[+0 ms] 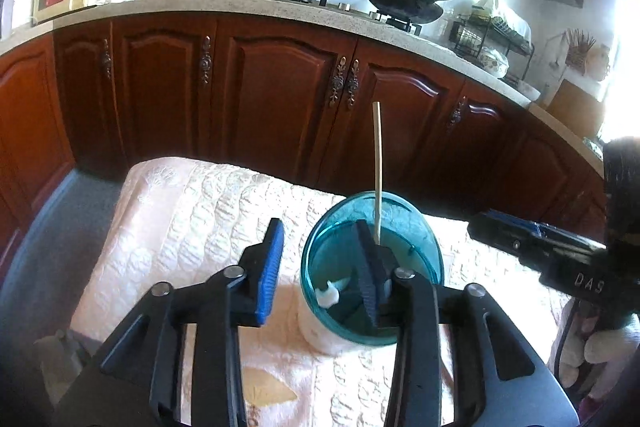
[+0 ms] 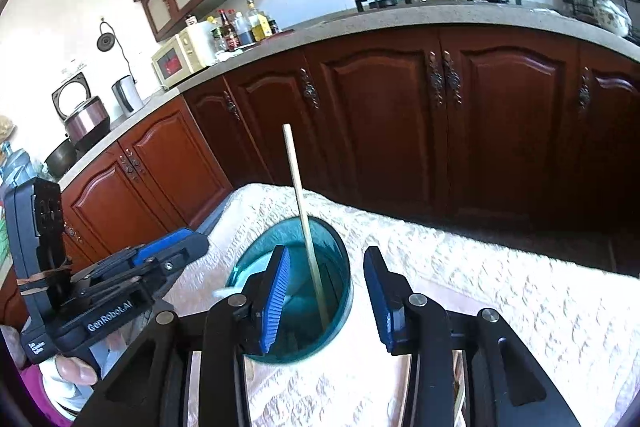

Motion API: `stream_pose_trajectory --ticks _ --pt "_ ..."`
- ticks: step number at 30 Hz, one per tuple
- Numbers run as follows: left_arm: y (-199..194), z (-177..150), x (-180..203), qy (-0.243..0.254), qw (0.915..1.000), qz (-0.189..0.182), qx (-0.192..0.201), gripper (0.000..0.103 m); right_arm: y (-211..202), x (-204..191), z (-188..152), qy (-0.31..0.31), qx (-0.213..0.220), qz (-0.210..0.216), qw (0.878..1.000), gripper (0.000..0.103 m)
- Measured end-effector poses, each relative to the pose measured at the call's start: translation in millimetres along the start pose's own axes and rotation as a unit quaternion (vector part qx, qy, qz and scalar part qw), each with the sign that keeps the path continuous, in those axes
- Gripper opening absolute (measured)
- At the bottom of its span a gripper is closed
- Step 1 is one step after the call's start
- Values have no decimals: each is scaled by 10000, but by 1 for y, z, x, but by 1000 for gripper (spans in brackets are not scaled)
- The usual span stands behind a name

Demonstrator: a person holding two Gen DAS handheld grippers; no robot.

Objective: Organize utensils
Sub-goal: 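Open both tools to drop the spoon and chopstick into the holder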

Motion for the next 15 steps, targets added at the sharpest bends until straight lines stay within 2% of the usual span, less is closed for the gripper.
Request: stream_pose_trajectory --ticks 11,15 --pt "-24 -16 32 76 9997 190 -165 40 -36 6 -27 -1 -165 -276 9995 42" --pt "-26 -23 48 161 9994 151 -270 45 -48 12 -36 -2 -209 -454 9987 42"
Point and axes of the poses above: each gripper's, at about its wrist camera, not at the fingertips, and y roughly the way its jaws point, x to its right, z to its top, the point moved 5 cm from there along y, roughly the way its jaws point, and after that the axes turned 10 degrees about -z, right-handed, at the moved point
